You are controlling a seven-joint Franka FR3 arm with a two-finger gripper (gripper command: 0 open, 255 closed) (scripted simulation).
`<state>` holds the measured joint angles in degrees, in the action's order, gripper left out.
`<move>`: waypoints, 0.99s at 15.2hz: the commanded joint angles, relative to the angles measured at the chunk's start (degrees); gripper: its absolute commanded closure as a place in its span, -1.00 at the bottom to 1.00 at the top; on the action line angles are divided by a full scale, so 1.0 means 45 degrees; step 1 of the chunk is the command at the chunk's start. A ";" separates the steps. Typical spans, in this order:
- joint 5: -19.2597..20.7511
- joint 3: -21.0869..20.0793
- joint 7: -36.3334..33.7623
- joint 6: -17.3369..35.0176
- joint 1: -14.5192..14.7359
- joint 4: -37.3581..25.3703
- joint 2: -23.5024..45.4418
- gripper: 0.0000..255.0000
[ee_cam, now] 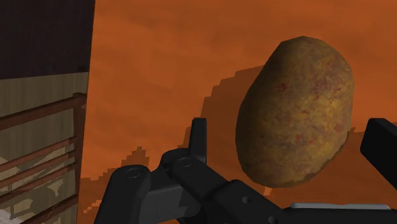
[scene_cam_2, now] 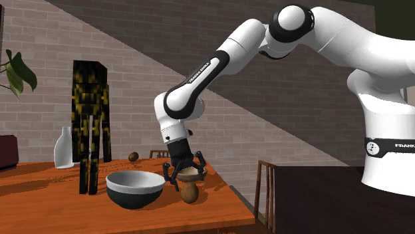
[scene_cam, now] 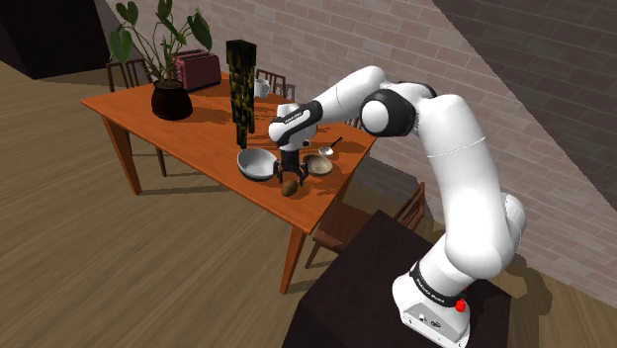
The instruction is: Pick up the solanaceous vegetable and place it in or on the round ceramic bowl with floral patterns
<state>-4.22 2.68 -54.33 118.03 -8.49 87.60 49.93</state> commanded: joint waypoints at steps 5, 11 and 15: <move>-0.0049 -0.0047 -0.0016 0.0753 0.0068 0.0092 0.0399 -1.00; -0.0049 -0.0046 -0.0014 0.0750 0.0067 0.0087 0.0402 1.00; -0.0049 -0.0046 -0.0014 0.0750 0.0067 0.0086 0.0403 1.00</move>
<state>-4.44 2.48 -54.39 121.40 -8.19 88.00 51.74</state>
